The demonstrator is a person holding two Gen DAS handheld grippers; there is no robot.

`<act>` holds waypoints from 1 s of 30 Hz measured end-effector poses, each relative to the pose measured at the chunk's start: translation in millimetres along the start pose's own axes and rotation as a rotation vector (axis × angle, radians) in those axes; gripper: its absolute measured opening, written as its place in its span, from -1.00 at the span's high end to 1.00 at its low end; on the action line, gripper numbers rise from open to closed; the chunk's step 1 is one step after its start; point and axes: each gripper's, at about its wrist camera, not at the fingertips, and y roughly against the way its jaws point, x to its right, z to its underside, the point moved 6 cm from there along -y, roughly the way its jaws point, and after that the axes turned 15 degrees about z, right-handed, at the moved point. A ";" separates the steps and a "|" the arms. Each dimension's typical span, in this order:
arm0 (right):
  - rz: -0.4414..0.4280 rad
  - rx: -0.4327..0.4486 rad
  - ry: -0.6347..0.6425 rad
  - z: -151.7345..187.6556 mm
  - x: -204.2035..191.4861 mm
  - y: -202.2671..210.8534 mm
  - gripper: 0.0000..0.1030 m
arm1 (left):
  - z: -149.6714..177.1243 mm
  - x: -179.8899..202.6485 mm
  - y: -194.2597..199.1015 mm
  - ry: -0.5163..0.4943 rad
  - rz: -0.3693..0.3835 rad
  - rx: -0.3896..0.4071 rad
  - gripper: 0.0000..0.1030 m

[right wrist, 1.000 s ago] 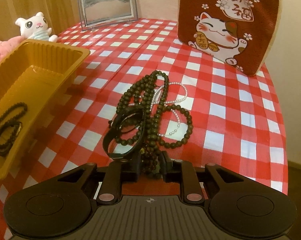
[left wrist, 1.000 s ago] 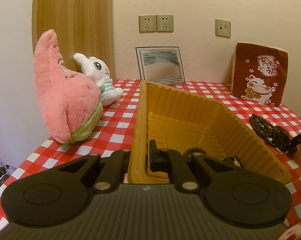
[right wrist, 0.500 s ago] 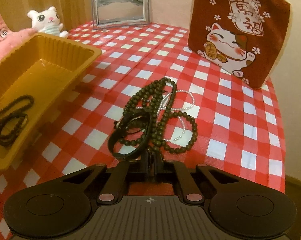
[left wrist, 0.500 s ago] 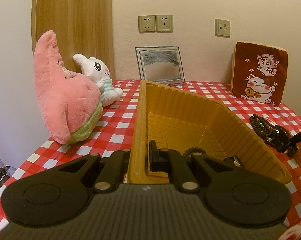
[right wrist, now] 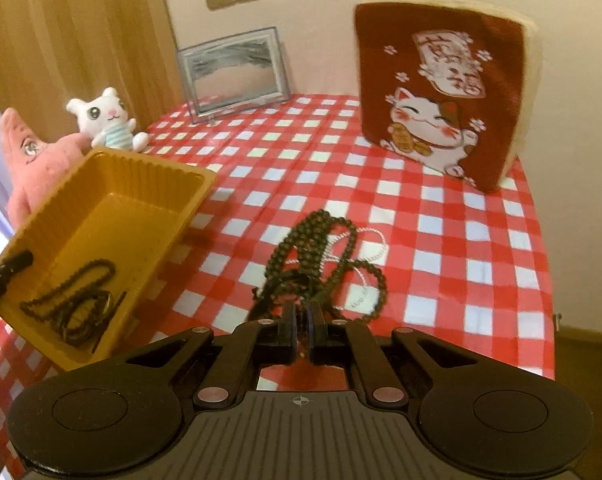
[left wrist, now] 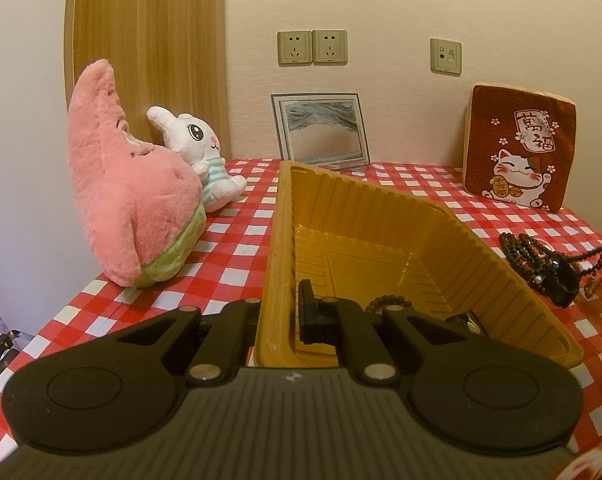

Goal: Organize jewelry

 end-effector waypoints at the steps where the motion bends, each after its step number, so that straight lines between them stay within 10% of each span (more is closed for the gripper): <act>1: 0.009 -0.028 -0.012 4.1 3.7 -2.3 0.91 | 0.0 0.2 0.0 0.000 0.000 0.001 0.89; 12: 0.110 -0.169 -0.011 54.4 18.5 -24.8 0.29 | -0.7 0.9 -0.5 -0.002 0.001 0.000 0.89; 17: 0.136 -0.134 -0.016 56.4 16.7 -35.1 0.30 | -1.4 1.4 -0.8 -0.005 0.001 -0.003 0.89; 21: 0.144 -0.127 0.006 56.3 19.6 -39.4 0.91 | -1.9 1.0 -1.1 -0.003 0.001 -0.002 0.89; 30: 0.126 -0.099 0.097 58.0 2.7 -19.9 0.92 | -1.0 0.9 -3.0 -0.005 0.000 -0.004 0.89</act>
